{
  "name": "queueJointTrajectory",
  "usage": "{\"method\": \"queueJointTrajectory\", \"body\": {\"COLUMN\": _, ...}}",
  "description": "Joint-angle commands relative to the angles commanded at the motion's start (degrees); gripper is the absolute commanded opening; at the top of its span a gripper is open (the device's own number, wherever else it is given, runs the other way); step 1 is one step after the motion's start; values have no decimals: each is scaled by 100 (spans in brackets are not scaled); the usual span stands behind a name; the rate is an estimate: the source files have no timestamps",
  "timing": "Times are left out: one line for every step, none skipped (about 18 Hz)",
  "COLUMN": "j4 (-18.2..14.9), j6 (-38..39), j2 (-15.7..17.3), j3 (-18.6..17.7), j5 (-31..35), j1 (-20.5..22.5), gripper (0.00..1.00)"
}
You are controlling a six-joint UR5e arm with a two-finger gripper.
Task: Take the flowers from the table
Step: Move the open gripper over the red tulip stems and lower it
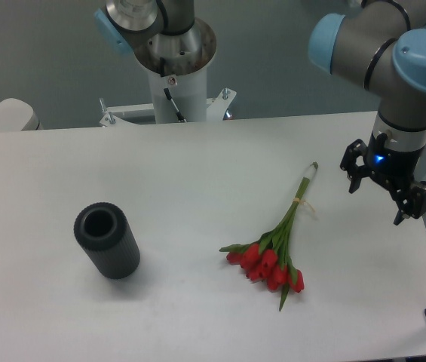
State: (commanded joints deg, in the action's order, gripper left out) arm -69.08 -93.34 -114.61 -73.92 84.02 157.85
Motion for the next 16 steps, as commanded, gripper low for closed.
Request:
{"method": "queueJointTrajectory", "body": {"j4": 9, "j6": -9, "j2": 9, "j3": -61, "j5": -9, "j1": 0, "gripper": 100}}
{"method": "queueJointTrajectory", "body": {"j4": 17, "j6": 0, "j2": 26, "j3": -105, "j5": 0, "j1": 0, "gripper": 100}}
{"method": "queueJointTrajectory", "body": {"j4": 26, "j6": -9, "j2": 26, "j3": -106, "j5": 0, "j1": 0, "gripper": 100}}
{"method": "queueJointTrajectory", "body": {"j4": 18, "j6": 0, "j2": 26, "j3": -114, "j5": 17, "j1": 0, "gripper": 100}}
{"method": "queueJointTrajectory", "body": {"j4": 18, "j6": -9, "j2": 26, "j3": -132, "j5": 44, "j1": -9, "gripper": 100}}
{"method": "queueJointTrajectory", "body": {"j4": 0, "j6": -17, "j2": 44, "j3": -175, "j5": 35, "j1": -9, "gripper": 100}}
{"method": "queueJointTrajectory", "body": {"j4": 17, "j6": -9, "j2": 87, "j3": -306, "j5": 53, "j1": 0, "gripper": 100}}
{"method": "queueJointTrajectory", "body": {"j4": 18, "j6": 0, "j2": 123, "j3": -412, "j5": 61, "j1": -9, "gripper": 100}}
{"method": "queueJointTrajectory", "body": {"j4": 18, "j6": 35, "j2": 132, "j3": -474, "j5": 62, "j1": -9, "gripper": 100}}
{"method": "queueJointTrajectory", "body": {"j4": 18, "j6": 166, "j2": 132, "j3": -509, "j5": 62, "j1": -17, "gripper": 100}}
{"method": "queueJointTrajectory", "body": {"j4": 18, "j6": 358, "j2": 132, "j3": -519, "j5": 62, "j1": -61, "gripper": 100}}
{"method": "queueJointTrajectory", "body": {"j4": 18, "j6": 604, "j2": 123, "j3": -510, "j5": 62, "j1": -131, "gripper": 100}}
{"method": "queueJointTrajectory", "body": {"j4": 18, "j6": 833, "j2": 114, "j3": -510, "j5": 62, "j1": -193, "gripper": 100}}
{"method": "queueJointTrajectory", "body": {"j4": 18, "j6": 1009, "j2": 106, "j3": -527, "j5": 62, "j1": -246, "gripper": 100}}
{"method": "queueJointTrajectory", "body": {"j4": 9, "j6": 1202, "j2": 105, "j3": -597, "j5": 62, "j1": -298, "gripper": 100}}
{"method": "queueJointTrajectory", "body": {"j4": 26, "j6": 1396, "j2": 123, "j3": -754, "j5": 53, "j1": -342, "gripper": 100}}
